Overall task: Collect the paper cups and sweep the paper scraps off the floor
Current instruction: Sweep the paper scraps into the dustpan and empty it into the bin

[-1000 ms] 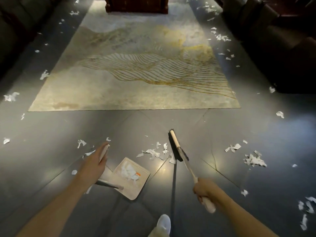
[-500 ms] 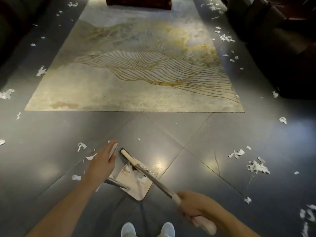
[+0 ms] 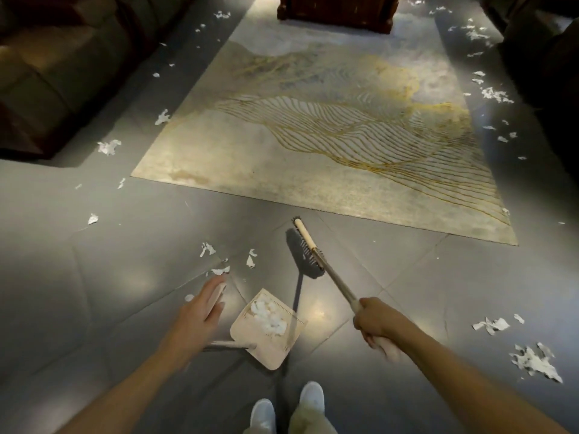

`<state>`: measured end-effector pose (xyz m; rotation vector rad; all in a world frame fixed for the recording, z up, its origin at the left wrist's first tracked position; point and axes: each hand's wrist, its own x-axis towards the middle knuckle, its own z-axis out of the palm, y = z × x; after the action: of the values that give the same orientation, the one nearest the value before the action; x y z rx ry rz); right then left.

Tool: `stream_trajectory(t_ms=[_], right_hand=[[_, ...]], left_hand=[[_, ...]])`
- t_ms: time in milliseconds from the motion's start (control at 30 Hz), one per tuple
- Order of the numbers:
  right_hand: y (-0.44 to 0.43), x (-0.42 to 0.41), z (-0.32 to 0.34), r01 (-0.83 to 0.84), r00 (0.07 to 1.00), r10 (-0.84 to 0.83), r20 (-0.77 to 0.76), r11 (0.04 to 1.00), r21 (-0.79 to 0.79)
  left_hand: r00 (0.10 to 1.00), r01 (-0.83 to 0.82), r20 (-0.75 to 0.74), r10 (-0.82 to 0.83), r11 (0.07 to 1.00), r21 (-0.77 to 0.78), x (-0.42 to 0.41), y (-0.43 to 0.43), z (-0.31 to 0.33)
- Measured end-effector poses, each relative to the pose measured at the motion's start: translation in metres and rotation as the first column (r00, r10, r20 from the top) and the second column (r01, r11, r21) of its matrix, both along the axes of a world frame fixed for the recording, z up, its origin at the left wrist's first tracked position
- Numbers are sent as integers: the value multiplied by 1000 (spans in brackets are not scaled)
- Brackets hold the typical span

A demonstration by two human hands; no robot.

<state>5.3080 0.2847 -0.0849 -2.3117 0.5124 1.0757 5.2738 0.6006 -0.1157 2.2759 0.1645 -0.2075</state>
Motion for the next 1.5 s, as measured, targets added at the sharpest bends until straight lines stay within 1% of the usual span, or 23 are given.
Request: stream_trajectory(t_ms=[67, 133, 200, 267, 400, 467, 567, 667, 867, 967, 1033, 1133, 1233, 1300, 1400, 1500], right_hand=[[11, 20, -15, -11, 1000, 12, 8, 1000, -26], [21, 38, -27, -54, 998, 54, -14, 998, -37], [35, 54, -35, -65, 997, 65, -47, 998, -5], [54, 66, -43, -67, 995, 70, -70, 997, 40], [98, 88, -51, -172, 977, 182, -109, 981, 95], [118, 96, -52, -225, 965, 236, -117, 969, 99], [153, 104, -53, -321, 935, 333, -122, 941, 110], [193, 104, -51, -389, 909, 401, -114, 914, 115], [265, 92, -43, -488, 861, 490, -137, 871, 48], [299, 81, -38, -562, 818, 555, -154, 827, -3], [319, 70, -33, -593, 797, 583, -156, 804, -27], [337, 46, -23, -618, 776, 607, -170, 786, -9], [348, 22, -9, -619, 756, 611, -234, 784, 51], [353, 13, 5, -595, 755, 595, -276, 799, 93], [356, 8, 27, -471, 819, 493, -293, 870, 145], [354, 2, 42, -373, 869, 409, -277, 911, 177]], left_hand=[[998, -56, -25, 56, 998, 22, -13, 16, 4], [993, -117, 19, 117, 992, 44, -25, 34, 6], [981, -195, 25, 194, 977, 88, -39, 54, 9], [961, -278, 11, 278, 956, 95, -53, 74, 12], [909, -417, 45, 415, 901, 116, -76, 114, 12], [886, -462, 49, 460, 876, 140, -84, 133, 7], [865, -499, 2, 502, 860, 111, -92, 163, -1], [845, -533, 6, 535, 841, 96, -99, 194, -6], [828, -558, -28, 560, 828, 56, -91, 252, -13], [867, -497, 37, 497, 856, 142, -72, 267, -14], [885, -465, 62, 461, 873, 148, -58, 275, -14], [912, -410, 57, 406, 899, 153, -41, 290, -16], [933, -360, 39, 358, 923, 138, -29, 304, -22], [937, -350, 51, 346, 929, 118, -25, 311, -27], [945, -326, 47, 323, 940, 105, -23, 322, -33], [951, -310, 37, 308, 943, 122, -29, 333, -36]])
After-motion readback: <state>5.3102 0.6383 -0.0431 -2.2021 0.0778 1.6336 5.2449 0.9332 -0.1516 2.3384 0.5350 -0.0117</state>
